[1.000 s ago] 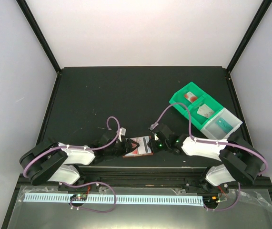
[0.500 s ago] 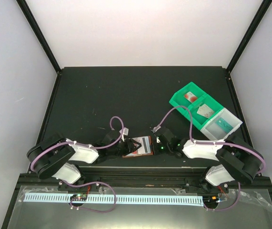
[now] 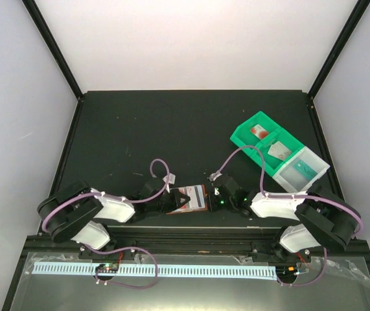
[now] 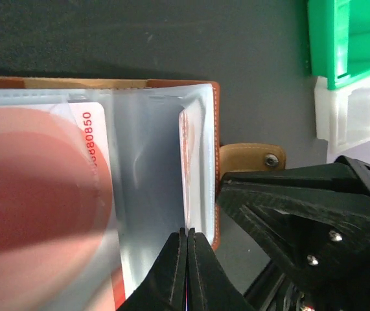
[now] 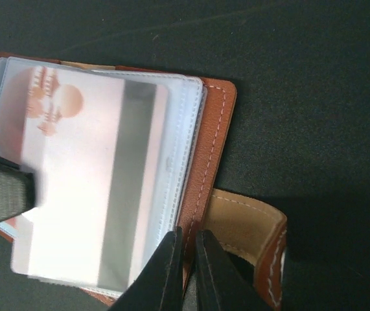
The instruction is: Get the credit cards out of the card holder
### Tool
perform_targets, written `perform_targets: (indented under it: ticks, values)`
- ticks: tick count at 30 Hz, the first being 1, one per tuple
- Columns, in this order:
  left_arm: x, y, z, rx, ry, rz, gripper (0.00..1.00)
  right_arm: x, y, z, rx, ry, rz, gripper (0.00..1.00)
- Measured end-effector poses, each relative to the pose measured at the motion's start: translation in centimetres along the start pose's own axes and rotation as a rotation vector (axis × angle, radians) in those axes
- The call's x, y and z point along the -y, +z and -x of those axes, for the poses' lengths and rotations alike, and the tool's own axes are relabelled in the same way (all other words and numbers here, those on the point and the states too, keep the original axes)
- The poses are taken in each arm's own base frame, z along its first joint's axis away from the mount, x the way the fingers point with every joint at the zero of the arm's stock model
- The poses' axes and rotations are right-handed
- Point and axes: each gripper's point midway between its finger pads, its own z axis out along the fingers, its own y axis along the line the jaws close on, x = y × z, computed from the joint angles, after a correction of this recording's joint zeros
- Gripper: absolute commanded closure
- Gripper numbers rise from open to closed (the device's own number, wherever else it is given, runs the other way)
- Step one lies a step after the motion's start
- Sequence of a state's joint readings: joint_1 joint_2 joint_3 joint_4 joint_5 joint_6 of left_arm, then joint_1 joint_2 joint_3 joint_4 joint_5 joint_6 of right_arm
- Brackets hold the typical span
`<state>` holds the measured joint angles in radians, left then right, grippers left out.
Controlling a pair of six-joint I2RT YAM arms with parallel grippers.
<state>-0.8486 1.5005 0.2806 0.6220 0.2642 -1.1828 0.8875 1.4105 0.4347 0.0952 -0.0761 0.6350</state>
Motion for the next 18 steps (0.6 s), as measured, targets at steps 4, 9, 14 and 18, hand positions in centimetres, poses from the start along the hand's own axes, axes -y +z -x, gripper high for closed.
perform_targets:
  ticks: [4, 9, 14, 18]
  values:
    - [0.6, -1.1, 0.5, 0.033, 0.015, 0.003, 0.98, 0.1, 0.0, 0.0, 0.001, 0.004, -0.003, 0.9]
    - [-0.2, -2.1, 0.7, 0.057, 0.034, 0.061, 0.99, 0.1, -0.1, 0.0, 0.0, 0.011, -0.002, 0.9]
    - [-0.7, -3.0, 0.9, 0.075, 0.056, 0.103, 0.99, 0.0, -0.9, -0.3, -0.011, 0.018, -0.002, 0.89]
    - [-0.5, -4.0, 1.2, 0.096, 0.078, 0.113, 0.99, -0.7, -2.4, 0.5, 0.021, 0.012, 0.018, 0.87]
